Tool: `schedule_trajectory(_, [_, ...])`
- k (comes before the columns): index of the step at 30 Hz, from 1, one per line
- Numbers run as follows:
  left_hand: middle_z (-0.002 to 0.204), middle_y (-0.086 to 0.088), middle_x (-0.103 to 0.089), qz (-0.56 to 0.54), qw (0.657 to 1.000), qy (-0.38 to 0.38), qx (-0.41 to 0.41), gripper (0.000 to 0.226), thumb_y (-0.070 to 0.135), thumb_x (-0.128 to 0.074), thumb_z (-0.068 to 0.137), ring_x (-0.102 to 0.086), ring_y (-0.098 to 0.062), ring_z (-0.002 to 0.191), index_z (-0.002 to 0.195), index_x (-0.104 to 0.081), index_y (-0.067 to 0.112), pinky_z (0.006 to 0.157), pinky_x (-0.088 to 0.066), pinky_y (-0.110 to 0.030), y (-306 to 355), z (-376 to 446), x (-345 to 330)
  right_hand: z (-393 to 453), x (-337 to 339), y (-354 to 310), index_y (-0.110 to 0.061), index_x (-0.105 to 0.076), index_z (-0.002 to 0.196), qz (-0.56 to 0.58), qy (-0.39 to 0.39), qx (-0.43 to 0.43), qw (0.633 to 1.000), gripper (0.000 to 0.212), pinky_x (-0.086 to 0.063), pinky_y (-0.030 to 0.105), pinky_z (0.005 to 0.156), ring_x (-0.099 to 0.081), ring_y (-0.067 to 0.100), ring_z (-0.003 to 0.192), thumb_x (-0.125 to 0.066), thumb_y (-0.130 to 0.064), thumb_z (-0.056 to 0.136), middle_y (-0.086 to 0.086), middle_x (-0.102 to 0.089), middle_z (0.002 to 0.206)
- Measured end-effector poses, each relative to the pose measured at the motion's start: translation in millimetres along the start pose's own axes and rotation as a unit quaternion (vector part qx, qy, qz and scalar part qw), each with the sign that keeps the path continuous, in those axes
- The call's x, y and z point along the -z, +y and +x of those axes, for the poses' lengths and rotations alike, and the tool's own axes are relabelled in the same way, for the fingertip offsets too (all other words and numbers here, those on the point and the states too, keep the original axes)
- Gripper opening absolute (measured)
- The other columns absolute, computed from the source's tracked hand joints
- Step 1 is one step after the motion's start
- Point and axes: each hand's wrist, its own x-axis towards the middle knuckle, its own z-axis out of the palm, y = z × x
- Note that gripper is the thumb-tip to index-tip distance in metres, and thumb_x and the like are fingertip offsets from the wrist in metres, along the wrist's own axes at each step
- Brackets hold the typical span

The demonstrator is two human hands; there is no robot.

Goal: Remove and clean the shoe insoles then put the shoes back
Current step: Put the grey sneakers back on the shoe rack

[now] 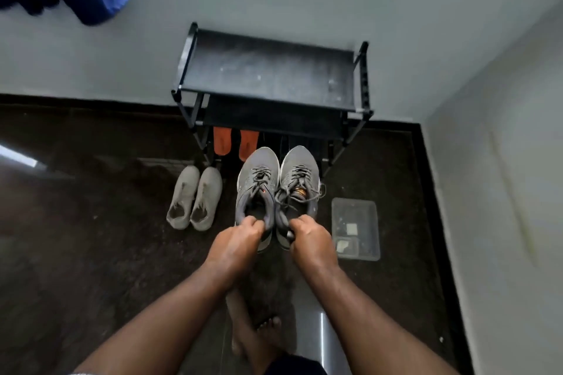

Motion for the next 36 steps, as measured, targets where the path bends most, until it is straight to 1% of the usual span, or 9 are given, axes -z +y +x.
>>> schedule_trajectory(4, [0.109, -0.002, -0.054, 0.002, 0.998, 0.059, -0.019, 0.02, 0.018, -0.054, 0.092, -0.069, -0.032, 0.088, 0.111, -0.05, 0.023, 0.058, -0.043, -0.042, 29, 18, 49, 16, 62, 6, -0.018, -0.064, 0.089, -0.002, 0.048, 0.005, 0.999, 0.01, -0.046, 0.038, 0.061, -0.061, 0.03, 0.077, -0.057, -0.018, 0.082, 0.001, -0.059, 0.089])
schedule_trajectory(8, [0.115, -0.001, -0.056, -0.004, 0.995, 0.098, -0.025, 0.025, 0.02, -0.051, 0.095, -0.069, -0.032, 0.092, 0.12, -0.051, 0.024, 0.065, -0.052, -0.043, 47, 56, 92, 53, 110, 13, -0.018, -0.069, 0.09, -0.008, 0.093, 0.004, 0.996, 0.012, -0.046, 0.035, 0.062, -0.062, 0.029, 0.079, -0.061, -0.014, 0.082, 0.001, -0.062, 0.09])
schedule_trajectory(12, [0.116, -0.002, -0.057, -0.009, 0.991, 0.134, -0.024, 0.026, 0.015, -0.051, 0.095, -0.069, -0.033, 0.093, 0.12, -0.053, 0.023, 0.065, -0.051, -0.042, 60, 121, 133, 115, 151, 27, -0.02, -0.069, 0.097, -0.009, 0.112, -0.003, 0.994, 0.021, -0.052, 0.034, 0.067, -0.062, 0.026, 0.084, -0.057, -0.01, 0.083, -0.002, -0.062, 0.096])
schedule_trajectory(16, [0.116, -0.002, -0.056, -0.004, 0.988, 0.151, -0.003, 0.028, 0.013, -0.052, 0.094, -0.069, -0.033, 0.093, 0.12, -0.053, 0.024, 0.065, -0.048, -0.041, 64, 203, 162, 198, 178, 52, -0.02, -0.069, 0.097, -0.01, 0.125, 0.0, 0.992, 0.02, -0.049, 0.033, 0.067, -0.062, 0.026, 0.085, -0.056, -0.011, 0.084, -0.002, -0.062, 0.097])
schedule_trajectory(20, [0.116, -0.003, -0.055, -0.005, 0.988, 0.156, 0.01, 0.025, 0.013, -0.049, 0.096, -0.068, -0.034, 0.095, 0.119, -0.053, 0.023, 0.065, -0.046, -0.041, 61, 271, 171, 262, 184, 71, -0.019, -0.068, 0.098, -0.006, 0.115, 0.001, 0.993, 0.019, -0.052, 0.033, 0.066, -0.061, 0.025, 0.084, -0.055, -0.012, 0.087, -0.002, -0.061, 0.098])
schedule_trajectory(24, [0.117, -0.004, -0.056, -0.005, 0.988, 0.153, 0.021, 0.028, 0.012, -0.05, 0.095, -0.067, -0.035, 0.093, 0.121, -0.054, 0.023, 0.066, -0.046, -0.042, 54, 306, 166, 291, 174, 87, -0.019, -0.069, 0.098, -0.008, 0.103, -0.006, 0.995, 0.02, -0.054, 0.035, 0.066, -0.061, 0.024, 0.082, -0.054, -0.009, 0.087, -0.002, -0.06, 0.097])
schedule_trajectory(29, [0.116, -0.003, -0.053, -0.005, 0.99, 0.134, 0.04, 0.026, 0.012, -0.049, 0.097, -0.067, -0.034, 0.094, 0.121, -0.053, 0.022, 0.063, -0.037, -0.038, 49, 321, 160, 297, 163, 94, -0.018, -0.07, 0.102, 0.004, 0.083, -0.01, 0.996, 0.027, -0.054, 0.036, 0.071, -0.06, 0.022, 0.086, -0.054, -0.005, 0.086, -0.003, -0.061, 0.1])
schedule_trajectory(33, [0.118, -0.003, -0.051, -0.001, 0.992, 0.119, 0.037, 0.028, 0.012, -0.05, 0.097, -0.066, -0.032, 0.095, 0.123, -0.051, 0.021, 0.063, -0.037, -0.037, 51, 321, 162, 299, 160, 95, -0.02, -0.07, 0.102, 0.004, 0.091, -0.014, 0.996, 0.031, -0.054, 0.034, 0.074, -0.059, 0.021, 0.088, -0.055, -0.001, 0.083, -0.005, -0.061, 0.099])
schedule_trajectory(36, [0.119, -0.003, -0.05, -0.026, 0.994, 0.105, 0.019, 0.032, 0.009, -0.055, 0.094, -0.066, -0.032, 0.097, 0.123, -0.049, 0.02, 0.065, -0.04, -0.039, 50, 319, 163, 298, 156, 89, -0.02, -0.068, 0.107, -0.006, 0.091, -0.028, 0.995, 0.033, -0.053, 0.034, 0.078, -0.059, 0.022, 0.094, -0.055, -0.001, 0.084, -0.005, -0.061, 0.106])
